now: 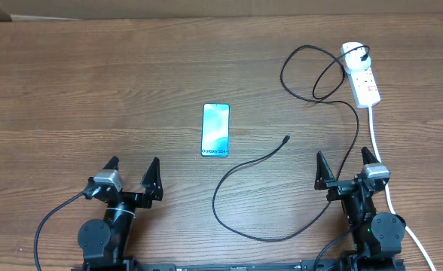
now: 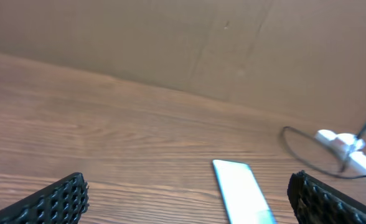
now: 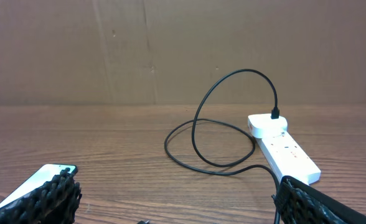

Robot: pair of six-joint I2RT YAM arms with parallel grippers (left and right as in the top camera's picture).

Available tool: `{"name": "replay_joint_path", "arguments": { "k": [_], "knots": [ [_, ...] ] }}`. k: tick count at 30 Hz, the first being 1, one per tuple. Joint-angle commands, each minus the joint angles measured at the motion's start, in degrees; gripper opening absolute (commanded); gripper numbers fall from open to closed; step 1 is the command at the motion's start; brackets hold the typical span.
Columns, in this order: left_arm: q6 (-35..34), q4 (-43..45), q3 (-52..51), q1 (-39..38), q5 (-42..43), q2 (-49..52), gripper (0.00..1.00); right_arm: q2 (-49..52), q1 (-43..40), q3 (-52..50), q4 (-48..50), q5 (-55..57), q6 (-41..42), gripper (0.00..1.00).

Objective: Plug charger to phone and switch on socket
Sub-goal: 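Move the left gripper forward over the phone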

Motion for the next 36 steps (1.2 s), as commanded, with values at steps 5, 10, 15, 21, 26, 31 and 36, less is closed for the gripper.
{"name": "replay_joint_path", "arguments": {
  "k": [5,10,15,21,26,31,36],
  "knots": [
    [-9.31,1.73,-0.2,-0.04,7.43,-0.59,1.0,-0.52,-0.2,-0.57,0.17,0.5,0.22,1.0],
    [-11.69,17.0,0.02,-0.04,17.25,-0.59,1.0,-0.52,-0.2,-0.57,0.17,0.52,0.22,1.0],
    [-16.04,20.17,5.7,-0.02,18.45,-0.55,1.0,-0.52,-0.2,-0.57,0.17,0.5,0.22,1.0],
    [-7.61,9.66,20.98,-0.02,18.38,5.11,1.0,-0.52,-0.2,-0.57,0.17,0.52,0.22,1.0],
    [5.4,-23.56,44.41,-0.04,16.11,20.85,1.0,-0.52,-0.2,-0.57,0.17,0.5,0.22,1.0],
    [7.96,-41.99,61.22,-0.04,29.83,36.09,1.0,-0.52,-0.2,-0.57,0.17,0.5,0.22,1.0],
    [7.96,-44.41,65.72,-0.11,30.95,43.39,1.0,-0.52,-0.2,-0.57,0.17,0.52,0.24,1.0]
  ]
}}
